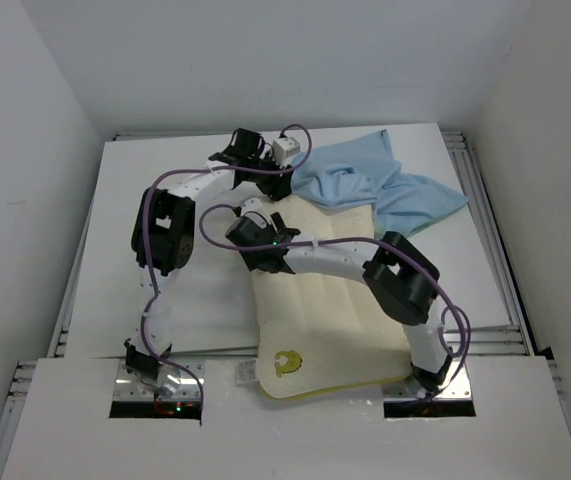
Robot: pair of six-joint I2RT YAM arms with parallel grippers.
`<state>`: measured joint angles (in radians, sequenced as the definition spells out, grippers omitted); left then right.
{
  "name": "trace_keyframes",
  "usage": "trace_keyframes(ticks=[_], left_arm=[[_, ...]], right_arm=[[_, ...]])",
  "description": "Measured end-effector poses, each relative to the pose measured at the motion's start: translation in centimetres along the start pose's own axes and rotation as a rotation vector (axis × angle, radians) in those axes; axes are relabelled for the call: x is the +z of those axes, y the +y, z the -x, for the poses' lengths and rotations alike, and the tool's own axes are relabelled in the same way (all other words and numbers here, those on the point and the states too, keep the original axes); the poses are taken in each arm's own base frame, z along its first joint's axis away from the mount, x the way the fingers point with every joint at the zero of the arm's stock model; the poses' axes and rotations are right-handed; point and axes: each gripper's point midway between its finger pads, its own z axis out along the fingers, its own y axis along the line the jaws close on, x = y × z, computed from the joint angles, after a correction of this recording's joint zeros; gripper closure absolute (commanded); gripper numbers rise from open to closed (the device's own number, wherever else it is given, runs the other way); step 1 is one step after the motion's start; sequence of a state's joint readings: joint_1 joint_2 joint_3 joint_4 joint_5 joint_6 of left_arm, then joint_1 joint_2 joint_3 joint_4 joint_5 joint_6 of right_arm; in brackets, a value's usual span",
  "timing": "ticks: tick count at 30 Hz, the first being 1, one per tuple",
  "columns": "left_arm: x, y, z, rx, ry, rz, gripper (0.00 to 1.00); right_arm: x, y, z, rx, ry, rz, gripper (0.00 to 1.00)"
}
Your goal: Put the pillow into the pillowcase
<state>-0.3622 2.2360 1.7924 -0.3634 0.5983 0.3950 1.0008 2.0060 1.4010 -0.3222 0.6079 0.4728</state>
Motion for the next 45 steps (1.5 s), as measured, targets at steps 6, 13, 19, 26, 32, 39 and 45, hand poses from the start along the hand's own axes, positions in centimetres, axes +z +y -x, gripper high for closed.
trace_keyframes(ticks=[6, 13, 19, 26, 32, 39, 45], left_arm=[[-0.2, 0.2, 0.0, 0.000, 0.009, 0.017, 0.38], [-2.1, 0.2, 2.5, -0.034, -0.034, -0.007, 0.23], [-5.0, 0.5, 5.2, -0.041, -0.108, 0.026, 0.26], [-2.7, -0.1, 6.1, -0.040, -0.141, -0.015, 0.36], [2.0, -2.7, 0.9, -0.109, -0.029, -0.125, 0.35], [3.6, -7.0, -4.8, -0.093, 0.106, -0.233, 0.93], [3.5, -7.6, -5.6, -0.104, 0.143, -0.212, 1.00]], right_arm=[[0.5, -1.3, -1.9, 0.047, 0.031, -0.084, 1.00], [-2.4, -6.5, -3.8, 0.269, -0.016, 0.086, 1.00], [-5.8, -10.9, -3.2, 0.336, -0.127, 0.201, 1.00], [-7.4, -10.6, -4.6, 0.311, -0.165, 0.290, 1.00], [-7.5, -10.6, -5.2, 0.340, -0.178, 0.291, 1.00], [-8.0, -11.4, -5.4, 0.385, -0.209, 0.263, 1.00], [-7.9, -11.8, -5.5, 0.407, -0.208, 0.239, 1.00]])
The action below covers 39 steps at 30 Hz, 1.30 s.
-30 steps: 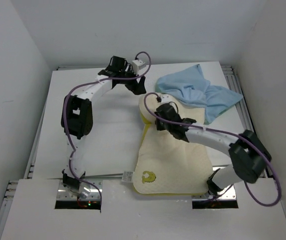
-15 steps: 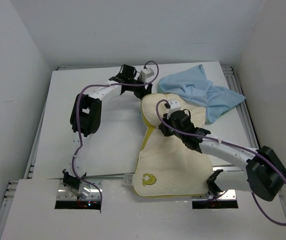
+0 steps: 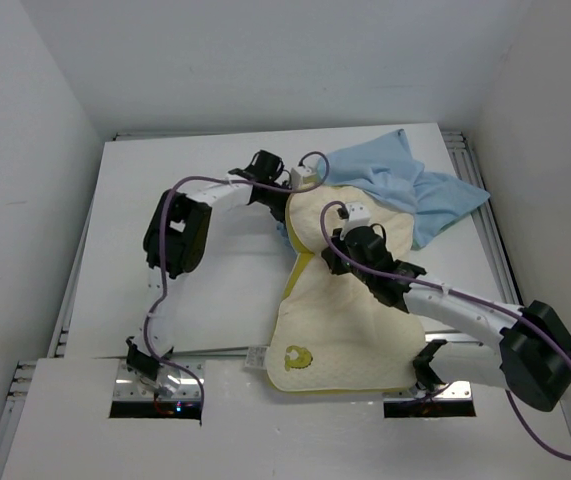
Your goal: Put the pillow into the pillowcase
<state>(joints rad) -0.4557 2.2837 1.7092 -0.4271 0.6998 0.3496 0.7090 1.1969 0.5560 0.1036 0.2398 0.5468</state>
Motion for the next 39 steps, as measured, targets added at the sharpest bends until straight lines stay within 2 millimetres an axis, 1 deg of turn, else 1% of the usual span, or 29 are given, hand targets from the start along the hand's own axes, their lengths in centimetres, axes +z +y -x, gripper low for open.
trace_keyframes(ticks=[2, 4, 5, 8, 10, 11, 13, 18, 22, 25, 28, 32, 37, 38, 39], left_arm=[[-1.1, 0.0, 1.1, 0.013, -0.012, 0.038, 1.00], [-3.1, -0.2, 3.0, 0.045, -0.042, 0.096, 1.00], [-4.5, -0.5, 4.4, 0.069, -0.068, 0.133, 1.00], [-9.1, -2.4, 8.6, 0.140, -0.159, 0.199, 1.00], [-11.3, -3.9, 10.4, 0.171, -0.193, 0.209, 1.00], [-12.1, -4.3, 10.9, 0.181, -0.202, 0.213, 1.00], [-12.7, -4.7, 10.7, 0.182, -0.191, 0.215, 1.00], [-12.5, -4.2, 7.6, 0.176, -0.085, 0.228, 1.00], [-12.1, -3.5, 5.4, 0.230, -0.011, 0.242, 1.00], [-11.7, -3.5, 3.6, 0.274, 0.048, 0.227, 1.00], [-11.8, -3.8, 3.3, 0.336, 0.071, 0.216, 1.00], [-12.6, -4.5, 3.5, 0.427, 0.087, 0.206, 1.00], [-13.5, -6.1, 3.8, 0.545, 0.107, 0.199, 1.00], [-13.6, -6.4, 3.6, 0.562, 0.112, 0.198, 1.00], [-13.7, -6.5, 3.3, 0.576, 0.121, 0.198, 1.00]], right_arm=[[0.0, -0.2, -0.1, 0.007, -0.001, -0.010, 1.00], [0.0, -0.4, -0.3, 0.013, 0.001, -0.017, 1.00], [0.1, -0.5, -0.4, 0.021, 0.001, -0.019, 1.00], [0.2, -0.7, -0.8, 0.047, -0.002, -0.022, 1.00], [0.4, -0.7, -0.8, 0.068, -0.004, -0.022, 1.00], [0.5, -0.8, -0.8, 0.073, -0.002, -0.024, 1.00], [0.9, -0.7, -1.0, 0.083, 0.012, -0.025, 1.00], [2.6, -0.9, -1.6, 0.156, 0.080, -0.017, 1.00], [2.8, -1.3, -1.2, 0.242, 0.086, 0.003, 1.00], [2.9, -1.4, -1.0, 0.273, 0.109, -0.006, 1.00], [3.8, -1.3, -0.7, 0.277, 0.166, -0.026, 1.00], [5.0, -1.5, -1.1, 0.308, 0.229, -0.045, 1.00], [5.1, -1.7, -0.9, 0.385, 0.251, -0.045, 1.00], [5.0, -1.8, -0.9, 0.399, 0.254, -0.045, 0.98], [4.9, -1.8, -0.8, 0.406, 0.256, -0.040, 0.86]])
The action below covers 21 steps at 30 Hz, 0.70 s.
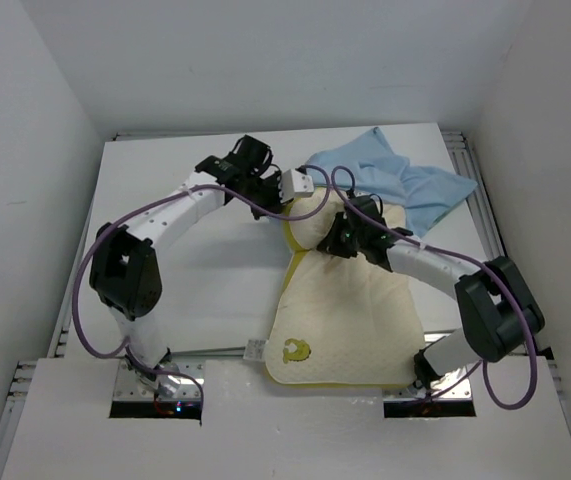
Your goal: Put the pillow into the pillowcase
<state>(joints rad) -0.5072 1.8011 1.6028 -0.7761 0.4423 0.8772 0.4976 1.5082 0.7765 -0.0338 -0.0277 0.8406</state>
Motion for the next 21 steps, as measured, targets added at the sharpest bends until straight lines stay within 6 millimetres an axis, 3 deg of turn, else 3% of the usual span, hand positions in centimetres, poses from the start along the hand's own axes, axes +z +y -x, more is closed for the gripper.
trace_keyframes(ticks=[1, 2, 3, 6, 10, 14, 17, 21], left_arm=[[-0.1, -0.3, -0.3, 0.015, 0.007, 0.003, 1.00], [-0.3, -0.6, -0.8, 0.024, 0.017, 0.009, 1.00], [-0.5, -0.8, -1.2, 0.027, 0.025, 0.021, 1.00], [-0.7, -0.8, -2.0, -0.002, 0.032, 0.069, 1.00], [-0.5, 0.3, -1.6, -0.088, 0.019, 0.131, 1.00], [0.0, 1.0, -1.7, -0.166, 0.025, 0.160, 1.00], [-0.1, 1.0, -1.9, -0.197, 0.034, 0.171, 1.00], [-0.3, 1.0, -1.7, -0.227, 0.033, 0.176, 1.00]], right_arm=[[-0.2, 0.1, 0.1, 0.005, 0.002, 0.007, 0.68], [-0.5, 0.3, 0.1, 0.000, 0.002, 0.021, 0.39], [-0.9, 0.7, 0.2, -0.009, 0.004, 0.043, 0.34], [-2.4, 1.5, 0.2, -0.089, 0.000, 0.104, 0.29], [-5.0, 1.6, 0.9, -0.222, -0.081, 0.138, 0.27], [-7.5, 2.9, 3.1, -0.324, -0.209, 0.175, 0.27], [-7.4, 5.1, 3.9, -0.405, -0.259, 0.190, 0.26], [-5.2, 7.8, 4.5, -0.449, -0.288, 0.202, 0.26]])
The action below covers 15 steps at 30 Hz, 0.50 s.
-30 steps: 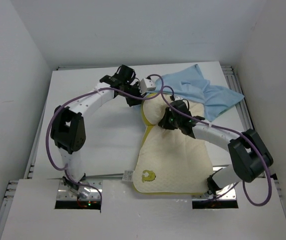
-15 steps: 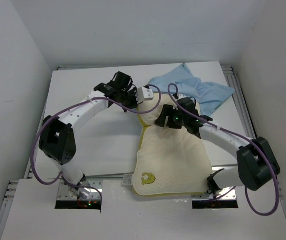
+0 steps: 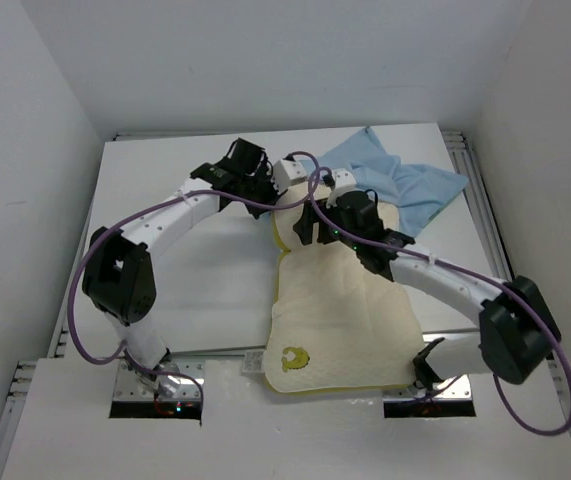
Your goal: Put the pillow into the pillowcase
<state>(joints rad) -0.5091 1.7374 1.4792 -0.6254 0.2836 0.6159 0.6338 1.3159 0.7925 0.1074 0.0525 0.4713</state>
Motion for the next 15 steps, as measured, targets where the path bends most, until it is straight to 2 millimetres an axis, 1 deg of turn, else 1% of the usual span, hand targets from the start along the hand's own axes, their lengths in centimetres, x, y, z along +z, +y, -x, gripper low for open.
trace_keyframes(ticks=[4, 5, 6, 7, 8, 9, 10, 15], left_arm=[[-0.2, 0.1, 0.4, -0.028, -0.010, 0.006, 1.00], [-0.2, 0.1, 0.4, -0.035, -0.010, 0.007, 1.00], [-0.2, 0.1, 0.4, -0.041, -0.007, 0.010, 1.00], [-0.2, 0.2, 0.3, -0.046, -0.005, 0.015, 1.00], [-0.3, 0.4, 0.3, -0.049, -0.005, 0.020, 1.00], [-0.3, 0.6, 0.2, -0.051, -0.006, 0.027, 1.00], [-0.3, 0.8, 0.3, -0.052, -0.008, 0.033, 1.00], [-0.3, 0.8, 0.4, -0.070, -0.015, 0.033, 1.00]], right_arm=[[3.7, -0.9, 0.2, 0.030, -0.008, -0.069, 0.27], [4.4, -1.0, 0.2, 0.040, -0.008, -0.077, 0.29], [5.2, -1.0, 0.3, 0.054, -0.007, -0.084, 0.33], [5.9, -0.8, 0.6, 0.069, -0.009, -0.088, 0.48], [6.6, -0.8, 0.9, 0.082, -0.013, -0.096, 0.60], [7.2, -0.7, 1.2, 0.106, -0.018, -0.105, 0.75], [7.7, -0.8, 1.3, 0.125, -0.022, -0.116, 1.00], [9.0, -2.5, 0.0, 0.306, -0.005, -0.177, 1.00]])
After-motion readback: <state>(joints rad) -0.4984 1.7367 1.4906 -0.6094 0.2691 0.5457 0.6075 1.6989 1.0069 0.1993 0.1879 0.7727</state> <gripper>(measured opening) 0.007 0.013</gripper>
